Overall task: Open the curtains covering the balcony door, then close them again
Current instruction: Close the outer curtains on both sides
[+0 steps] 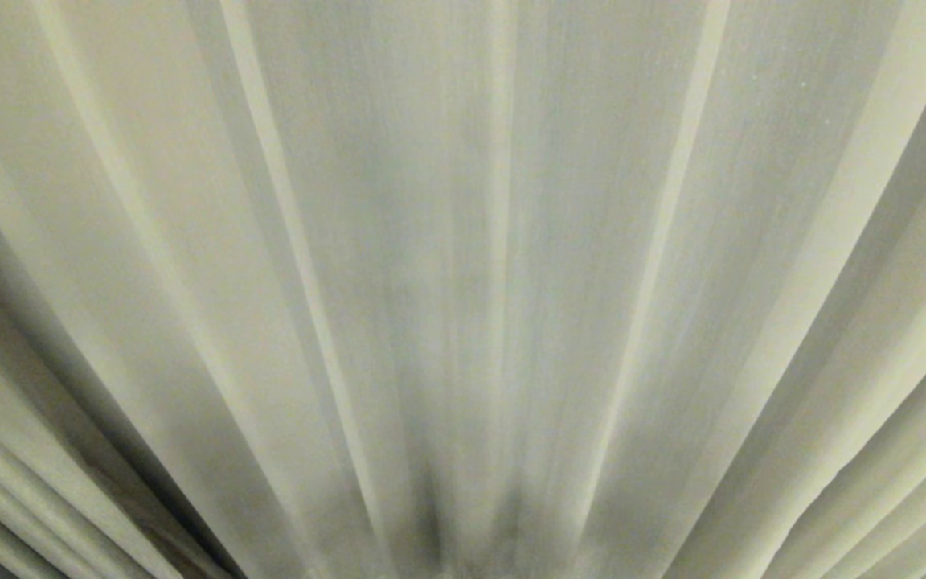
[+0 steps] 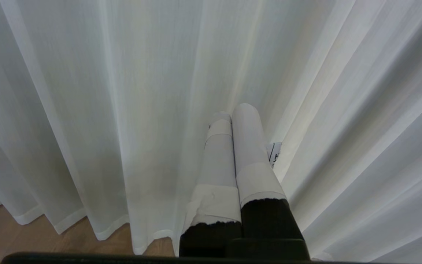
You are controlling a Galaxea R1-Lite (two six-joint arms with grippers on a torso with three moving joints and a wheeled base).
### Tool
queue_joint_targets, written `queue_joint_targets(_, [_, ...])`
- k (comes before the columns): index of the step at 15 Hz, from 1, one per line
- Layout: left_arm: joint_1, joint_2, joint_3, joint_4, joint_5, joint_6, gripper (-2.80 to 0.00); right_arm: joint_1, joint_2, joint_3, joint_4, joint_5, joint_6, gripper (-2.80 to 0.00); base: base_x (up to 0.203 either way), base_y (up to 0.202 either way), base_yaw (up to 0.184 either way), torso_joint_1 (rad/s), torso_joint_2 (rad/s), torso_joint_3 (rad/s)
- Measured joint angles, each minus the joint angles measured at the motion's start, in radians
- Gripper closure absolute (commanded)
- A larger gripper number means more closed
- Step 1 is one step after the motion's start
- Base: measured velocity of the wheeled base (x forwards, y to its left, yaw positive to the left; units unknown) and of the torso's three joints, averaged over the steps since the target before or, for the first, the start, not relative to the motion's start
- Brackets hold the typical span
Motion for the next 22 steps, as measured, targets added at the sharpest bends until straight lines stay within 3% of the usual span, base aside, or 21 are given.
queue_joint_targets(6, [-0.001,0.000,-0.032,0.013,-0.005,0.002,0.00,0.000,0.000,0.000,0.000,0.000,0.000,0.00,0.000,0.000,0.000,0.000,0.00,0.000])
queue_joint_targets(10, [-0.001,0.065,-0.259,0.144,0.000,0.000,0.00,0.000,0.000,0.000,0.000,0.000,0.000,0.00,0.000,0.000,0.000,0.000,0.00,0.000])
queue_joint_targets(14, [-0.001,0.319,-0.541,0.131,0.034,0.000,0.00,0.000,0.000,0.000,0.000,0.000,0.000,0.00,0.000,0.000,0.000,0.000,0.00,0.000])
queue_joint_targets(16, [0.001,0.463,-0.672,0.082,0.096,0.000,0.00,0.000,0.000,0.000,0.000,0.000,0.000,0.00,0.000,0.000,0.000,0.000,0.00,0.000])
queue_joint_targets(19, [0.024,0.680,-0.834,-0.049,0.294,-0.017,0.00,-0.001,0.000,0.000,0.000,0.000,0.000,0.00,0.000,0.000,0.000,0.000,0.00,0.000])
queue_joint_targets(20, [0.048,0.753,-0.873,-0.108,0.371,-0.031,0.00,-0.001,0.000,0.000,0.000,0.000,0.000,0.00,0.000,0.000,0.000,0.000,0.00,0.000])
queue_joint_targets(22, [0.147,0.867,-0.925,-0.212,0.460,-0.050,0.00,0.000,0.000,0.000,0.000,0.000,0.000,0.00,0.000,0.000,0.000,0.000,0.00,0.000])
